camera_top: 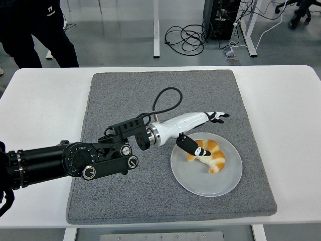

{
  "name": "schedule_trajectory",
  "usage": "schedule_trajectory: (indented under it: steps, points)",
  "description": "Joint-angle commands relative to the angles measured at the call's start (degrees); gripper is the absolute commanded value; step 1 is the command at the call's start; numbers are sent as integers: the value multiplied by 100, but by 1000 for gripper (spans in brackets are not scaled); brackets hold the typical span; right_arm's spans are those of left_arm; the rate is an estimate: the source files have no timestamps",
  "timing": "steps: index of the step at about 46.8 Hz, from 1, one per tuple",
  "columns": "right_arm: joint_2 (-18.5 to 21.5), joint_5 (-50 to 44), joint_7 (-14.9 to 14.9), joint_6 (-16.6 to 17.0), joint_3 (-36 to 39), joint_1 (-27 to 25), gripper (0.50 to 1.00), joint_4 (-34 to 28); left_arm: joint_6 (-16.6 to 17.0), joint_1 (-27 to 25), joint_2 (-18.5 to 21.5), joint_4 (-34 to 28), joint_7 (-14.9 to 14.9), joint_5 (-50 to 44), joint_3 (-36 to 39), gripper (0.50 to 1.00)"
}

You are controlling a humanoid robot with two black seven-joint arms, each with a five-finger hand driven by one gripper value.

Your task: Place the bread on the plate

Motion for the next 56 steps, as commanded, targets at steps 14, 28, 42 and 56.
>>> schedule_trajectory:
  steps: [14,28,42,56]
  points:
    - [0,9,0,0,0,8,1000,9,-11,14,142,1,-2,-823,-228,952]
    - [0,9,0,0,0,8,1000,9,-19,14,414,211,-10,-1517,-975,957]
    - [0,9,0,0,-9,8,1000,9,-195,14,783,730,-11,-2704,-1415,958]
    - [0,9,0,9,0,8,1000,9,-880,207,1047,1029,-28,-3741,-1977,958]
